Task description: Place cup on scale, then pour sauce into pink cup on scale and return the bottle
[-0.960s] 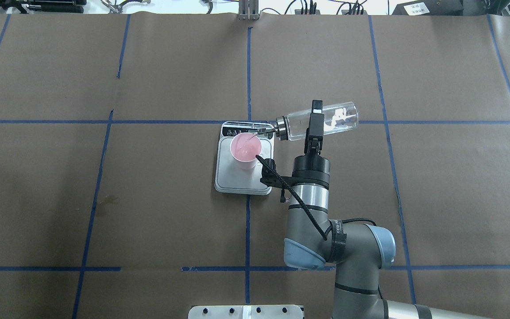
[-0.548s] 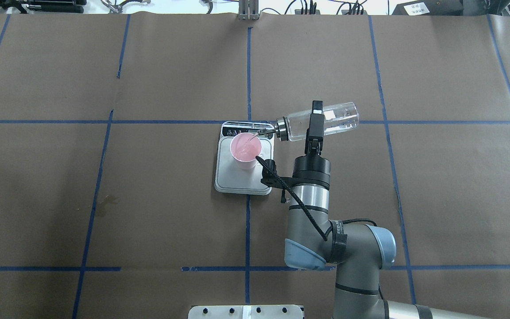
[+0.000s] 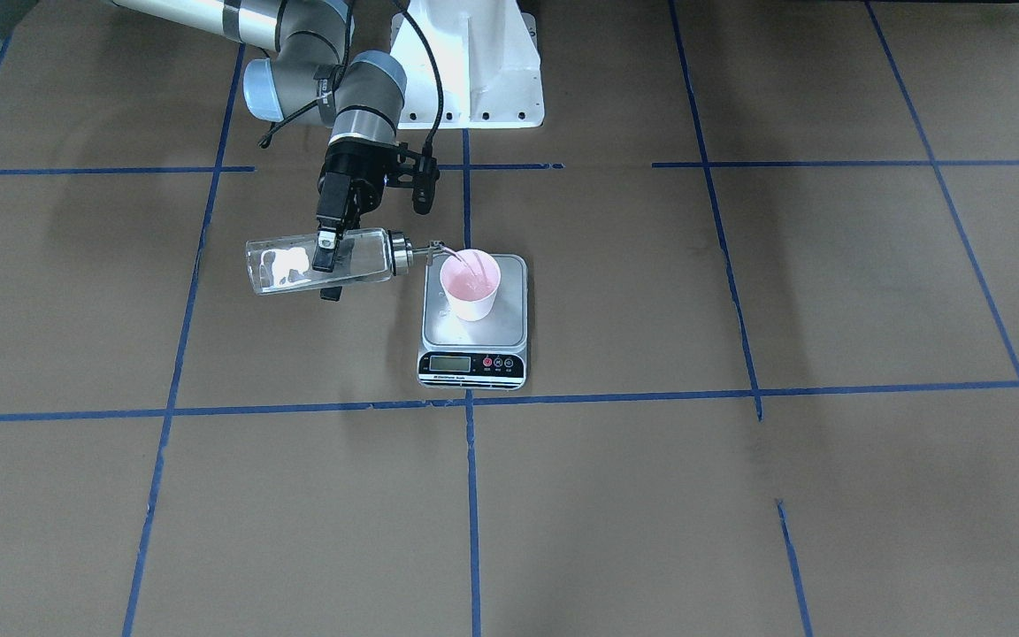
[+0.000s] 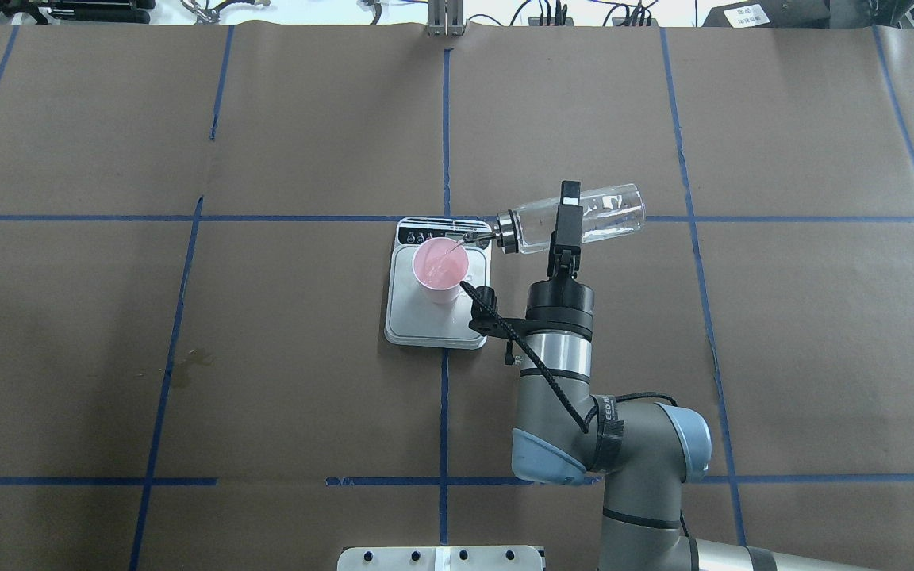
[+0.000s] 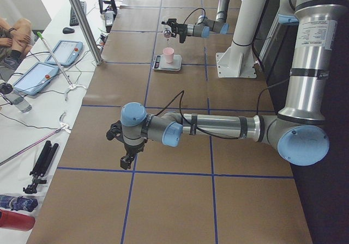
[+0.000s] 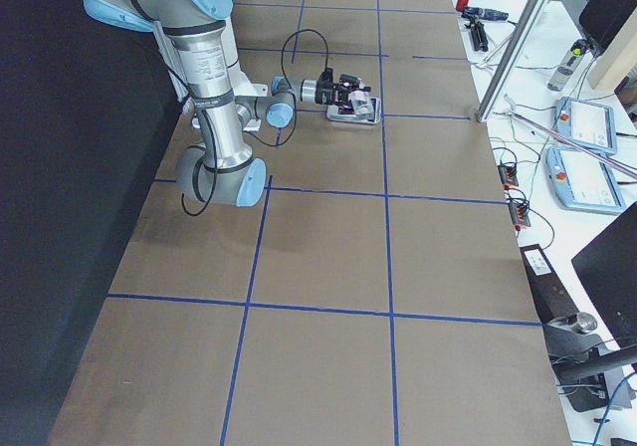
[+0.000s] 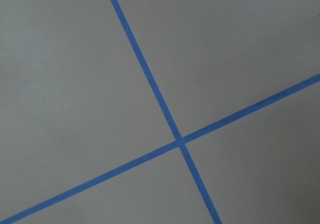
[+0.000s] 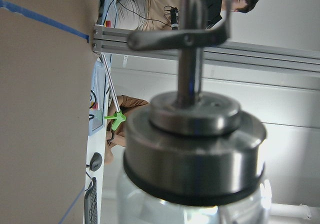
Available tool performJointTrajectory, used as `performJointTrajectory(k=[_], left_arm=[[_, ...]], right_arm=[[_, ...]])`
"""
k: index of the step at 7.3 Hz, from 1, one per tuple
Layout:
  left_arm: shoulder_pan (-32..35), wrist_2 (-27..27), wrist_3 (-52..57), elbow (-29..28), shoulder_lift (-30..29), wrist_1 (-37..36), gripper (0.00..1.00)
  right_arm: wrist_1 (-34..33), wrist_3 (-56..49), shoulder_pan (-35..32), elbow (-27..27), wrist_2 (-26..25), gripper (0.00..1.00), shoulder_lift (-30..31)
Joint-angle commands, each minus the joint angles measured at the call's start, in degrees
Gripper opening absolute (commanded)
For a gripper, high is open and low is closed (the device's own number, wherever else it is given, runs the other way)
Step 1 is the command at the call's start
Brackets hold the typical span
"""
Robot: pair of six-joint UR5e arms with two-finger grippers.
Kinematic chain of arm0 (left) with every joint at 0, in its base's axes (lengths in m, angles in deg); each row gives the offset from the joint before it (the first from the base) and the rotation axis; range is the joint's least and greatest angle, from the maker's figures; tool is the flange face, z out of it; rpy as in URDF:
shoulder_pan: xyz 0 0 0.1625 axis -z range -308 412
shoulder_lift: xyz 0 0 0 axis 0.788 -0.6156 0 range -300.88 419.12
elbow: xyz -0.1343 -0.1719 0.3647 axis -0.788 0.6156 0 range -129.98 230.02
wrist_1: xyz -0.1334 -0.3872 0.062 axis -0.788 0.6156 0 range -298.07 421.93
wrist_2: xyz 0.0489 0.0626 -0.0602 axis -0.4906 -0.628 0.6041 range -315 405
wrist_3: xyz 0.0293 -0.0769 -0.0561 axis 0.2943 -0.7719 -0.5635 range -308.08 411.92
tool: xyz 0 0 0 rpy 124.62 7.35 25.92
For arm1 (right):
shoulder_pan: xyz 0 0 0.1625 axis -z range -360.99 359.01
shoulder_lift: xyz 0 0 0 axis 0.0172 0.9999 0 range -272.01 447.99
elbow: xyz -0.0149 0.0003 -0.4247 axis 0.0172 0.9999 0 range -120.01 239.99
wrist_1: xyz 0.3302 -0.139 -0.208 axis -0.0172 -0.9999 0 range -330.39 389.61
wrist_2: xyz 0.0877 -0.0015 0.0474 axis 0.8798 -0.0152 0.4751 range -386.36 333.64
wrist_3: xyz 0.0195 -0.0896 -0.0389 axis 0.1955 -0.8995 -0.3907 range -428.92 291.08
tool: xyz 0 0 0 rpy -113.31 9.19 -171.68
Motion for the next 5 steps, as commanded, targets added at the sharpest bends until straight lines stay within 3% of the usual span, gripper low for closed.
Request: performJointTrajectory(k=[1, 3, 5], left_arm=[[0.0, 0.0, 0.0, 0.1, 0.0, 0.1, 1.0], [0.0, 0.0, 0.0, 0.1, -0.2, 0.1, 1.0], [0.0, 0.0, 0.0, 0.1, -0.3, 0.1, 1.0]], right_arm=[[0.3, 0.8, 0.1, -0.1, 0.2, 0.0, -0.1], [0.4, 2.1, 0.2, -0.2, 0.5, 0.0, -0.2], [0.4, 10.1, 0.2, -0.4, 2.8, 0.0, -0.4]])
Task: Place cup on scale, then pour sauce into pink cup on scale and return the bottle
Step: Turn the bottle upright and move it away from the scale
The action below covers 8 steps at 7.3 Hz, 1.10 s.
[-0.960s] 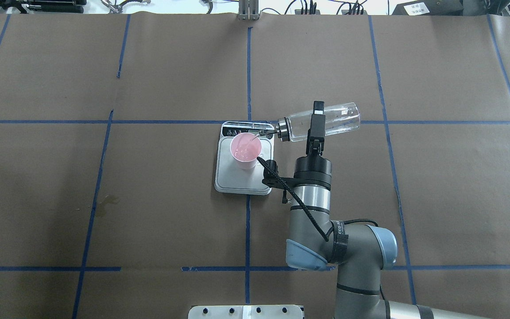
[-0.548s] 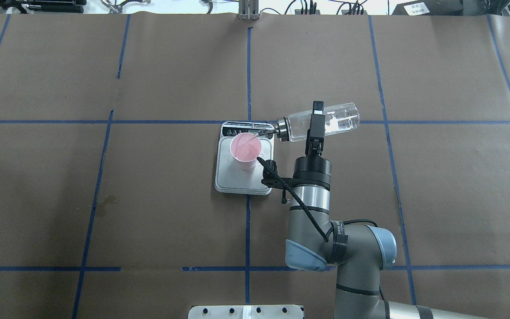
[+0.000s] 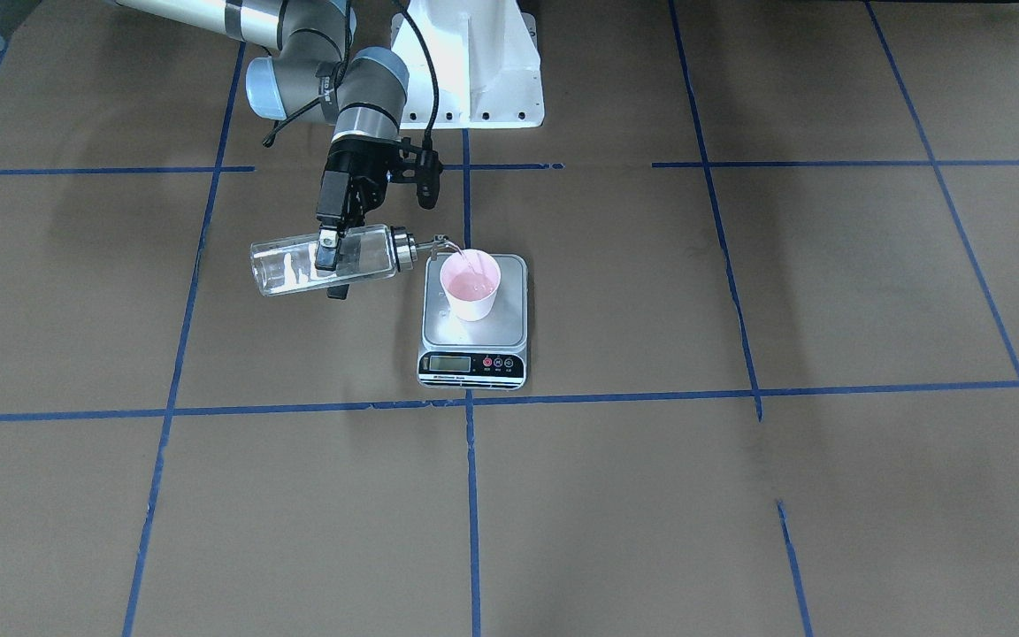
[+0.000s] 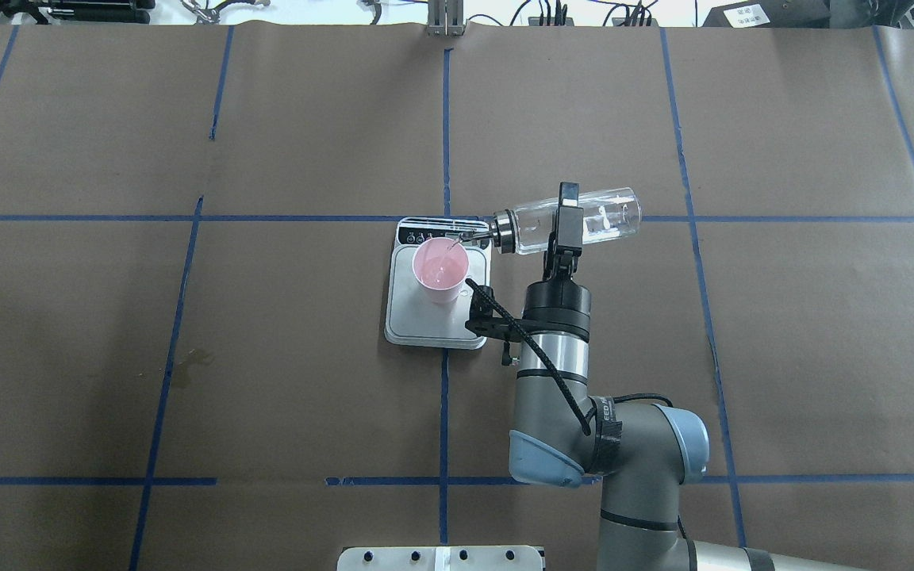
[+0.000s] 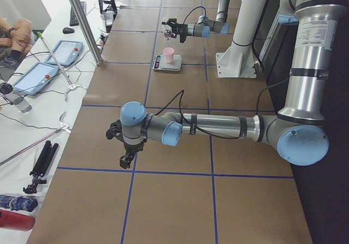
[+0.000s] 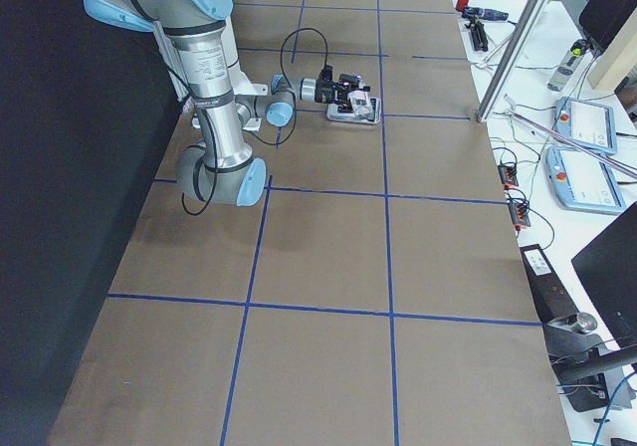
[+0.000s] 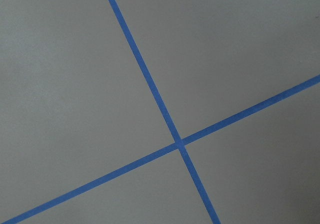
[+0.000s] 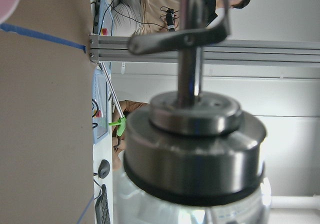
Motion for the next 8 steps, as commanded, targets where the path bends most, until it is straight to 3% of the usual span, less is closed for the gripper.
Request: performJointTrajectory(k=[1, 3, 6, 8], left_arm=[[0.0, 0.0, 0.0, 0.0, -0.1, 0.0, 1.0], [0.0, 0.0, -0.1, 0.0, 0.0, 0.0, 1.0], [0.1, 0.0, -0.1, 0.2, -0.1, -0.1, 1.0], [0.4, 0.0, -0.3, 1.1, -0.1, -0.3, 1.0]], right_arm=[[0.0, 8.4, 0.1, -0.3, 2.4, 0.0, -0.1], [0.1, 15.7, 0.1, -0.5, 5.0, 0.0, -0.1], [0.0, 33.3, -0.2, -7.3, 15.2, 0.0, -0.1], [0.0, 39.5, -0.6, -8.5, 17.8, 0.0, 0.4]])
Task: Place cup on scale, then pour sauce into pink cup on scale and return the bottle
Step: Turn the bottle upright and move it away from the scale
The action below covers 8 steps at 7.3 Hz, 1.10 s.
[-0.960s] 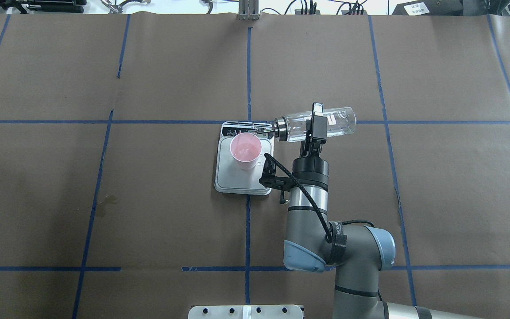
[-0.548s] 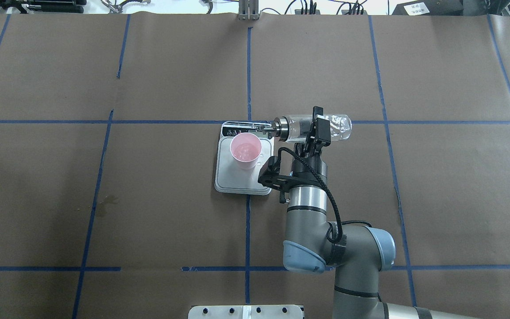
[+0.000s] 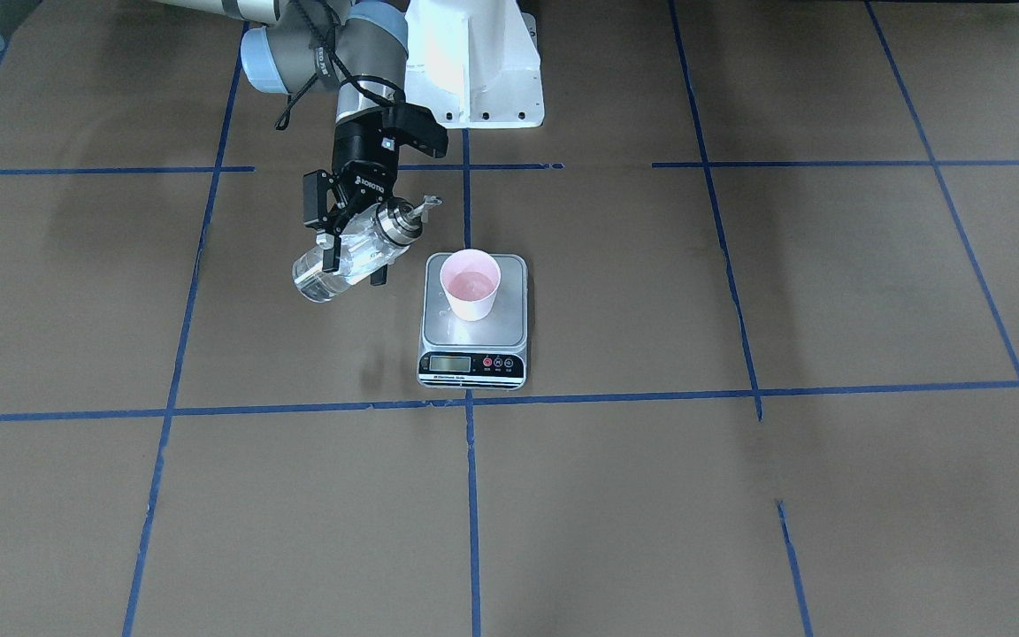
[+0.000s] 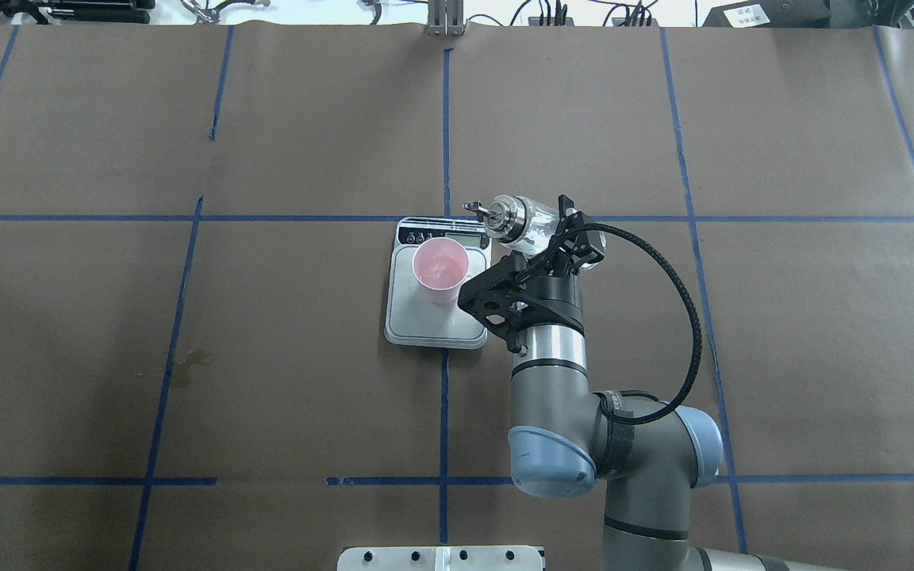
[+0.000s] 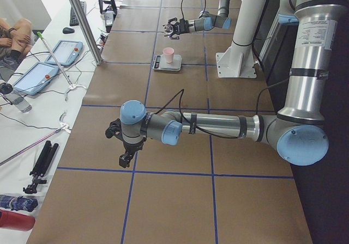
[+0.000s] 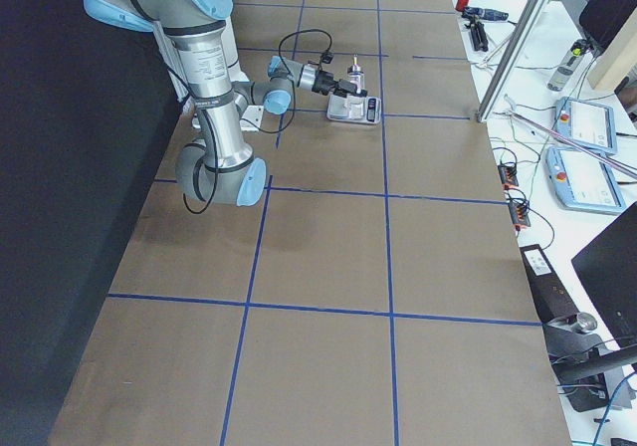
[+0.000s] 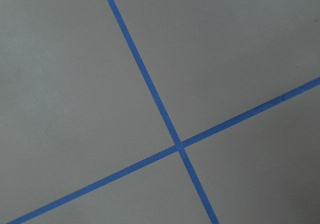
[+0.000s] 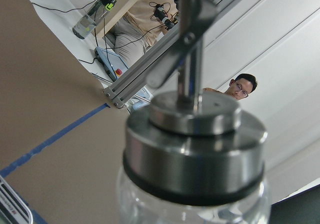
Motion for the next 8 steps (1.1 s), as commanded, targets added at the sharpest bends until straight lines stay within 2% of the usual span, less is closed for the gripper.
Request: performJointTrajectory(k=[1, 2, 4, 6, 8], left_arm=[[0.1, 0.1, -0.1, 0.5, 0.0, -0.1, 1.0], [0.4, -0.1, -0.2, 1.4, 0.0, -0.3, 1.0], [0.7, -0.1, -0.4, 3.7, 0.6, -0.5, 1.0], [0.7, -0.1, -0.4, 3.7, 0.6, -0.5, 1.0], [0.7, 0.0, -0.4, 3.7, 0.6, -0.5, 1.0]], right_arm=[[0.0, 10.8, -0.8, -1.5, 3.8, 0.0, 0.6], [0.1, 14.6, -1.0, -2.3, 4.2, 0.0, 1.6], [0.0, 22.1, -2.9, -10.4, 12.4, 0.0, 6.0], [0.1, 22.9, -5.3, -11.3, 12.8, 0.0, 12.4], [0.0, 27.7, -6.6, -11.4, 13.3, 0.0, 13.7]])
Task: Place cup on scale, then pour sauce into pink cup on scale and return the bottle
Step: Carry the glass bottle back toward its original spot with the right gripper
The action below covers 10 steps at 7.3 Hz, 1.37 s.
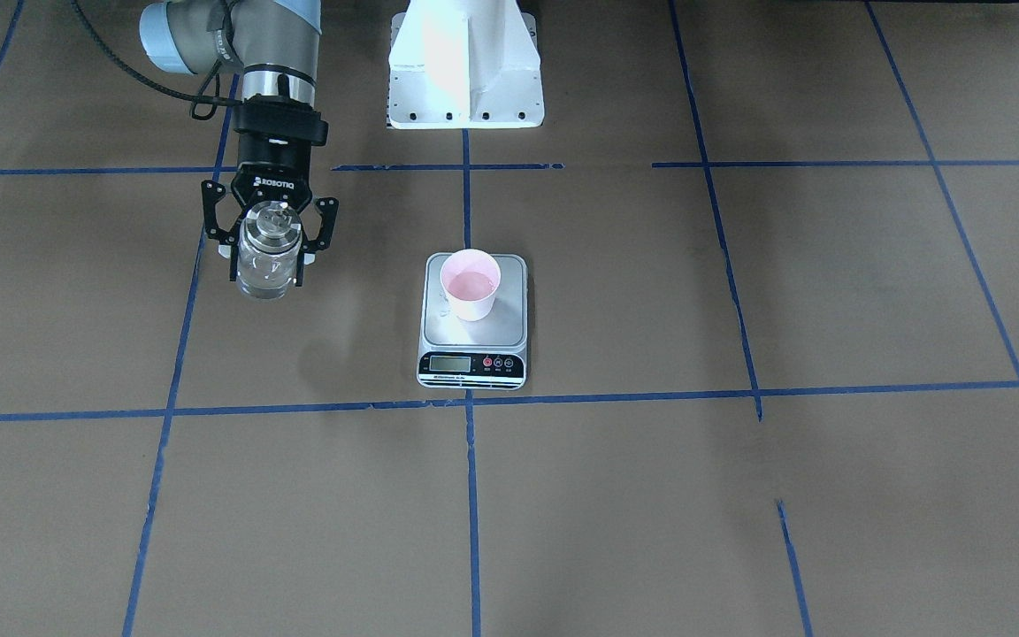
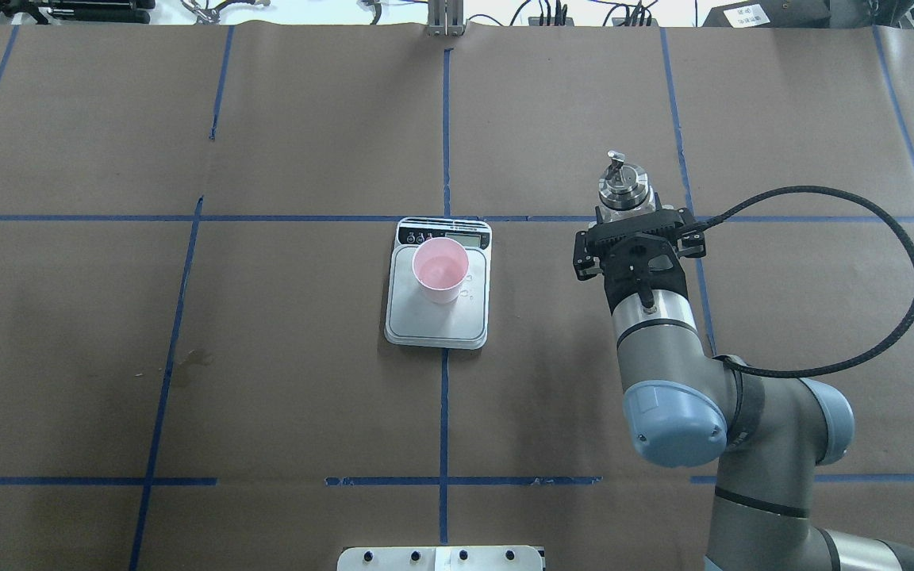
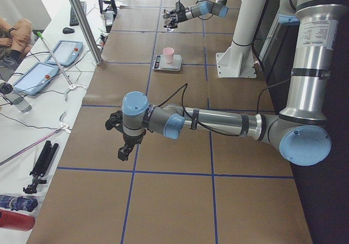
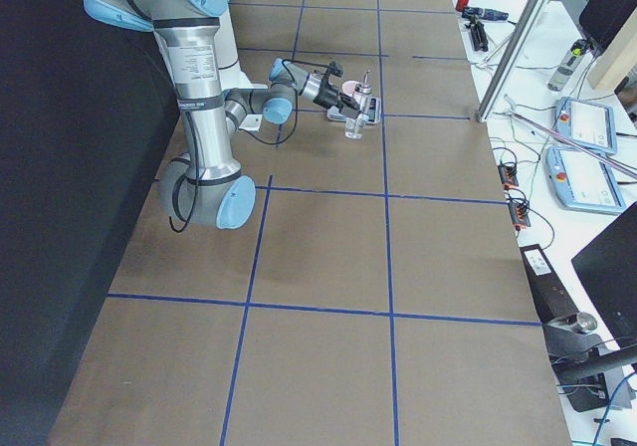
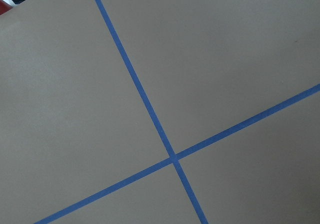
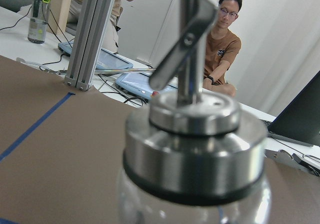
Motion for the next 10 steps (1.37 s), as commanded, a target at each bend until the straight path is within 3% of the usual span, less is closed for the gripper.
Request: performJointTrajectory(k=[1, 2, 3, 5, 7, 10], left_arm=[[0.1, 0.1, 0.0, 0.1, 0.0, 0.0, 1.0], [0.1, 0.1, 0.0, 0.5, 0.0, 0.0, 1.0], [0.1, 0.1, 0.0, 0.7, 0.0, 0.0, 1.0], [0.1, 0.0, 0.0, 0.9, 0.0, 0.0, 1.0], [0.1, 0.1, 0.0, 1.0, 0.1, 0.1, 1.0], [0.1, 0.1, 0.1, 1.0, 0.1, 0.1, 1.0]], right_arm=[[0.0, 5.3, -1.5, -0.2, 0.7, 0.0, 3.4], [0.0, 11.5, -2.9, -0.1, 1.9, 0.0, 4.0], [0.1, 20.6, -3.9, -0.3, 6.6, 0.0, 4.8], [0.0, 22.6, -4.0, 0.3, 6.5, 0.0, 6.5], [0.1, 24.9, -4.0, 1.9, 5.7, 0.0, 9.5], [0.8, 31.3, -3.8, 5.1, 0.3, 0.0, 10.1]])
